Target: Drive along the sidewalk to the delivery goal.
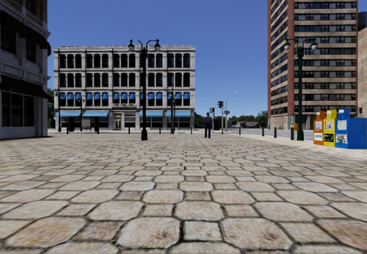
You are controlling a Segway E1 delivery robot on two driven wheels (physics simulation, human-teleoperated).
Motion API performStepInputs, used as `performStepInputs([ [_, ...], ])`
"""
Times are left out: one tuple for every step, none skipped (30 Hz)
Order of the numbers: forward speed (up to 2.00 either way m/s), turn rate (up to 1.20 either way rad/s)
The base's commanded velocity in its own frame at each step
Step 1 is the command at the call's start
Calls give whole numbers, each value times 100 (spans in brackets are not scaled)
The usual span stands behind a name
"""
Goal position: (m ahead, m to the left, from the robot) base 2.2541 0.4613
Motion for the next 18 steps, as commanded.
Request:
performStepInputs([
  [178, 19],
  [177, 19],
  [177, 19],
  [177, 19],
  [176, 20],
  [176, 20],
  [176, 20],
  [176, 20],
  [176, 20],
  [175, 20],
  [172, 22],
  [172, 22],
  [169, 24],
  [166, 24],
  [164, 25],
  [162, 25],
  [162, 25],
  [158, 25],
])
